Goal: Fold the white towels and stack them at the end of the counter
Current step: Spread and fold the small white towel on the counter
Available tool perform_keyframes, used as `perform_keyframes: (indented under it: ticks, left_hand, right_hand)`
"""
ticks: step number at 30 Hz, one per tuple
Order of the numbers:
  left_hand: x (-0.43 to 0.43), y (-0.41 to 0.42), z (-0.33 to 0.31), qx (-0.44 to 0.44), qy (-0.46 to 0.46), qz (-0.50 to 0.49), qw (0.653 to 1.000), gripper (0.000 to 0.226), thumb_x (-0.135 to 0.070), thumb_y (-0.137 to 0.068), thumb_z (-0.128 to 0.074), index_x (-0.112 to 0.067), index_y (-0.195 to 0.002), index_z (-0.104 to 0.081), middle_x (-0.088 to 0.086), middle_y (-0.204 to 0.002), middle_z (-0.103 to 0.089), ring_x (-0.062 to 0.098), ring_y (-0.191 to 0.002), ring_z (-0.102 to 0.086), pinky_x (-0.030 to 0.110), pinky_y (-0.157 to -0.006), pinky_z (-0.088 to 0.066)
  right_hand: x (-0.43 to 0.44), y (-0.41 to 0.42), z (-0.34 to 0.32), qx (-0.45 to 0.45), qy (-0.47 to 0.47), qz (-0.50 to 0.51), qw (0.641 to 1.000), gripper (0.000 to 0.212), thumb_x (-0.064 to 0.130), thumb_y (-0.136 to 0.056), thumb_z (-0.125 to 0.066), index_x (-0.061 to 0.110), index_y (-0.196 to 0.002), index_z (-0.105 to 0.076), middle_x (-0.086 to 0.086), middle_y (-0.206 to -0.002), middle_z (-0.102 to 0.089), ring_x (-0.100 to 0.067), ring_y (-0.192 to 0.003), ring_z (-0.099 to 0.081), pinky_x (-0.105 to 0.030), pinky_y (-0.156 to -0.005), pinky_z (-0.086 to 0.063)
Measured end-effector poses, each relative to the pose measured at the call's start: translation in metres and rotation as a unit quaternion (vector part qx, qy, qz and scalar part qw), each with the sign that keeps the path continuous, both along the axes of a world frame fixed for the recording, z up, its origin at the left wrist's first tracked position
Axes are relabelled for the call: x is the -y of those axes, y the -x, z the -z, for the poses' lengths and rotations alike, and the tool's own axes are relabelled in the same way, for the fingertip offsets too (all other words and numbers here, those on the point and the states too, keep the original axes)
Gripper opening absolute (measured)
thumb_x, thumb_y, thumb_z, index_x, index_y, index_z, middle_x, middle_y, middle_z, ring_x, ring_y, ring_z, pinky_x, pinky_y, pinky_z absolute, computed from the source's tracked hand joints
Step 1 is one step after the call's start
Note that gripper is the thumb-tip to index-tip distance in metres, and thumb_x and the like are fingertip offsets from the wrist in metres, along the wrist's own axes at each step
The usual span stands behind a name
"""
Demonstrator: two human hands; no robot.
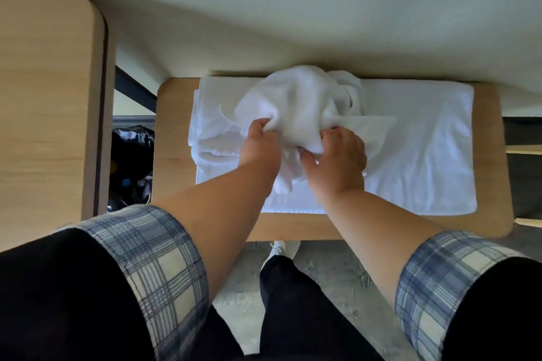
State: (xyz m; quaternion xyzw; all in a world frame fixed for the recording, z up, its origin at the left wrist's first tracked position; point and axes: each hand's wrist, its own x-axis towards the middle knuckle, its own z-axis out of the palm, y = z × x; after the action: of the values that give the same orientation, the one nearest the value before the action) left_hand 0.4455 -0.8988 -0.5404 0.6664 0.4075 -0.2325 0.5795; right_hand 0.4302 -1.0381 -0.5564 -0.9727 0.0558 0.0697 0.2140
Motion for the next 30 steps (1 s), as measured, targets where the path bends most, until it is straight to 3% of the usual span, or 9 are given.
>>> perform_keyframes:
  ticks: [3,6,10,15,18,21,24,27,30]
  left_hand:
    - [-0.001,0.008,-0.032,-0.023,0.043,-0.019,0.999,0.028,-0.054,-0.076,-0.039,-0.046,-0.102,-0.047,-0.001,-0.101,-0.062,0.029,-0.096,-0.061,0.05,-0.09,-0.052]
    - [-0.006,0.018,-0.061,-0.031,0.016,0.016,0.999,0.069,-0.073,-0.069,-0.055,-0.04,-0.126,-0.039,-0.002,-0.102,-0.059,0.027,-0.094,-0.061,0.049,-0.089,-0.053]
    - [-0.025,0.032,-0.094,-0.014,-0.007,0.009,1.0,0.073,-0.058,-0.077,-0.069,-0.037,-0.136,-0.032,-0.002,-0.101,-0.059,0.024,-0.089,-0.064,0.044,-0.08,-0.056]
    - [-0.044,0.035,-0.159,0.053,-0.002,-0.047,0.998,0.064,-0.053,-0.07,-0.068,-0.044,-0.121,-0.031,-0.006,-0.102,-0.06,0.021,-0.089,-0.064,0.04,-0.073,-0.056]
    - [-0.064,0.04,-0.202,0.12,-0.014,-0.069,0.99,0.077,-0.051,-0.067,-0.064,-0.054,-0.133,-0.024,-0.01,-0.106,-0.059,0.019,-0.092,-0.063,0.043,-0.075,-0.057]
    - [-0.09,0.05,-0.238,0.173,-0.037,-0.08,0.981,0.076,-0.051,-0.067,-0.062,-0.06,-0.133,-0.025,-0.014,-0.104,-0.06,0.015,-0.093,-0.063,0.042,-0.078,-0.056]
    - [-0.127,0.071,-0.268,0.214,-0.059,-0.103,0.97,0.073,-0.055,-0.063,-0.061,-0.062,-0.127,-0.026,-0.016,-0.102,-0.06,0.015,-0.093,-0.064,0.042,-0.077,-0.057]
    - [-0.169,0.1,-0.292,0.257,-0.06,-0.134,0.955,0.069,-0.053,-0.067,-0.063,-0.062,-0.126,-0.028,-0.02,-0.101,-0.059,0.008,-0.091,-0.063,0.034,-0.07,-0.056]
    - [-0.216,0.135,-0.308,0.288,-0.068,-0.153,0.943,0.068,-0.051,-0.071,-0.063,-0.059,-0.129,-0.03,-0.022,-0.102,-0.057,0.003,-0.091,-0.062,0.028,-0.066,-0.052]
  right_hand:
    - [-0.009,0.015,-0.026,-0.034,-0.059,-0.056,0.996,0.047,0.04,-0.088,-0.069,0.006,-0.119,-0.061,-0.013,-0.135,-0.049,-0.034,-0.133,-0.037,-0.046,-0.108,-0.035]
    - [-0.014,0.027,-0.055,-0.06,-0.114,-0.114,0.985,0.049,0.044,-0.085,-0.07,0.012,-0.121,-0.059,-0.007,-0.142,-0.039,-0.025,-0.138,-0.03,-0.041,-0.109,-0.038]
    - [-0.021,0.035,-0.096,-0.062,-0.162,-0.16,0.972,0.047,0.055,-0.078,-0.073,0.023,-0.11,-0.062,0.002,-0.148,-0.026,-0.022,-0.137,-0.036,-0.031,-0.104,-0.043]
    - [-0.053,0.027,-0.152,-0.014,-0.187,-0.137,0.973,0.072,0.059,-0.066,-0.078,0.025,-0.124,-0.053,0.01,-0.144,-0.024,-0.006,-0.118,-0.048,-0.019,-0.092,-0.041]
    - [-0.077,0.019,-0.19,0.034,-0.194,-0.15,0.969,0.059,0.057,-0.058,-0.081,0.025,-0.098,-0.052,0.011,-0.131,-0.034,0.0,-0.105,-0.047,-0.016,-0.086,-0.038]
    - [-0.105,0.016,-0.223,0.063,-0.202,-0.178,0.961,0.06,0.058,-0.055,-0.082,0.026,-0.092,-0.048,0.011,-0.122,-0.038,0.0,-0.105,-0.047,-0.018,-0.088,-0.043]
    - [-0.141,0.029,-0.254,0.114,-0.241,-0.224,0.937,0.065,0.049,-0.06,-0.087,0.023,-0.103,-0.047,0.004,-0.128,-0.039,-0.007,-0.118,-0.043,-0.018,-0.095,-0.039]
    - [-0.183,0.052,-0.277,0.17,-0.293,-0.27,0.901,0.08,0.035,-0.064,-0.09,0.011,-0.127,-0.049,-0.007,-0.134,-0.04,-0.02,-0.127,-0.04,-0.031,-0.104,-0.04]
    - [-0.233,0.077,-0.289,0.186,-0.288,-0.305,0.888,0.092,0.039,-0.066,-0.088,0.017,-0.142,-0.041,-0.007,-0.134,-0.04,-0.013,-0.128,-0.032,-0.029,-0.103,-0.038]
